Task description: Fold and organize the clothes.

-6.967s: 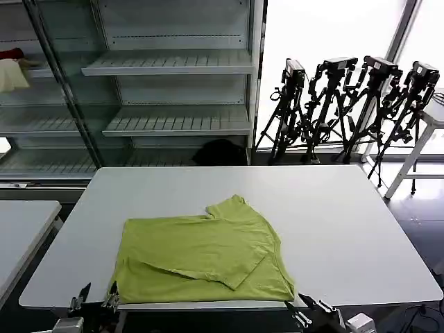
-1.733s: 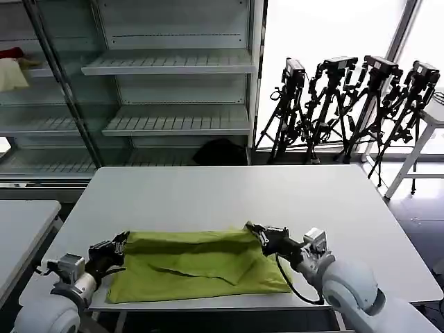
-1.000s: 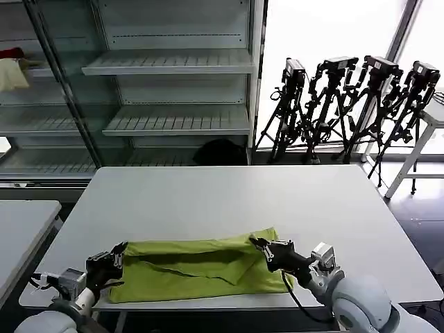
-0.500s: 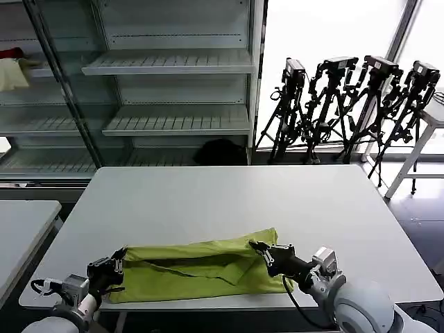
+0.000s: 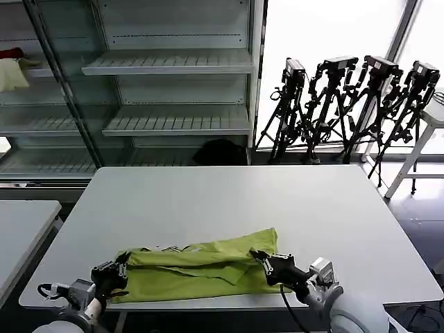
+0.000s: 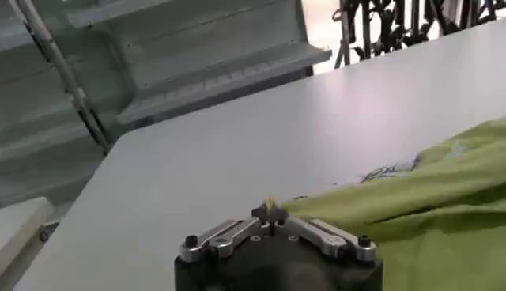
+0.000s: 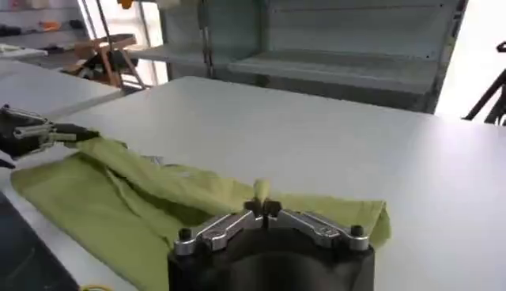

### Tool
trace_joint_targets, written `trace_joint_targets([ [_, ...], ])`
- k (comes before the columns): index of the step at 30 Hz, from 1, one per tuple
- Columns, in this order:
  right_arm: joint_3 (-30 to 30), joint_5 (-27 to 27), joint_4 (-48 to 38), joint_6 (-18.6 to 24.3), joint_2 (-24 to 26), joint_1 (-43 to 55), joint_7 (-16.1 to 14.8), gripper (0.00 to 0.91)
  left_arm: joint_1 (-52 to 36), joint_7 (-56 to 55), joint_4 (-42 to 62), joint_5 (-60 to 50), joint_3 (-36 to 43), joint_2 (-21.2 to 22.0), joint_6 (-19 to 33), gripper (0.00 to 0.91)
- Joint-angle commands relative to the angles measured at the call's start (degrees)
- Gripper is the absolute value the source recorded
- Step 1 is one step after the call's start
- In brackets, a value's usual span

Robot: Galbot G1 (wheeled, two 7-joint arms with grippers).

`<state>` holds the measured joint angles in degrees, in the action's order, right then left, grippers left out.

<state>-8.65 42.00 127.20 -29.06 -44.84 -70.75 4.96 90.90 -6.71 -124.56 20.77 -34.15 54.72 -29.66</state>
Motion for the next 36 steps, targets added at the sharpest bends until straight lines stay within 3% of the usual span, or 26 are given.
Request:
trace_joint_targets([
  [1,0.37,-0.56,0.22,0.27,-2.51,-1.83,7.26,0.907,-0.53,-0.14,1.51,-1.52,0.59,-0.11,0.31,0.071],
  [2,0.41,-0.50,0.26,0.19,-2.84,-1.90,7.97,0.907,-0.51,-0.16,1.64,-1.66,0.70,-0.17,0.26,0.242],
  [3,0.50,-0.47,0.27,0.31,-3.28,-1.95,9.24,0.907,-0.46,-0.22,1.76,-1.76,0.94,-0.30,0.10,0.504],
  [4,0.54,-0.49,0.26,0.38,-3.58,-2.04,10.11,0.907,-0.26,-0.17,1.90,-2.39,1.24,-0.48,0.01,0.645],
  [5,0.61,-0.50,0.28,0.40,-3.72,-2.06,10.84,0.907,-0.17,-0.18,1.92,-2.48,1.46,-0.66,-0.02,0.907],
  [7,0.88,-0.52,0.42,0.42,-3.95,-2.10,12.66,0.907,0.31,-0.14,1.75,-3.80,1.97,-1.27,-0.62,0.907],
  [13,1.59,-0.53,2.35,-4.05,-4.92,-2.45,23.19,0.907,2.14,-0.15,-0.40,-6.29,0.66,-4.34,-2.09,0.907],
  [19,1.18,-1.32,4.70,-4.11,-5.02,-4.54,31.19,0.907,5.51,0.16,-3.11,-8.84,-3.82,-8.06,-2.57,0.907],
  [21,1.16,-1.26,5.37,-4.16,-5.27,-5.34,35.61,0.907,7.07,0.31,-4.09,-8.73,-5.54,-8.74,-2.59,0.907],
  [24,0.96,-3.21,6.28,-4.13,-5.73,-6.97,41.54,0.907,9.01,0.25,-6.24,-8.55,-7.72,-8.72,-2.62,0.907],
  [26,-0.05,-4.30,7.28,-4.08,-6.20,-7.90,43.22,0.907,9.51,0.12,-7.66,-7.93,-8.98,-7.93,-2.68,0.907],
  [28,-1.26,-5.74,8.02,-4.01,-6.66,-8.47,42.88,0.907,9.45,-0.33,-8.69,-7.23,-9.64,-6.90,-2.53,0.907],
  [30,-2.94,-7.36,8.25,-2.71,-6.99,-9.62,40.36,0.907,8.94,-1.89,-9.57,-6.01,-9.86,-4.77,-1.94,0.907],
  [32,-6.43,-10.34,7.34,1.83,-7.02,-11.33,35.08,0.907,8.52,-3.53,-9.98,-3.71,-9.77,-3.02,-1.41,0.907],
  [36,-14.62,-9.77,4.09,9.56,-6.43,-13.40,27.09,0.907,7.23,-6.40,-9.74,4.98,-9.72,1.14,0.69,0.907],
])
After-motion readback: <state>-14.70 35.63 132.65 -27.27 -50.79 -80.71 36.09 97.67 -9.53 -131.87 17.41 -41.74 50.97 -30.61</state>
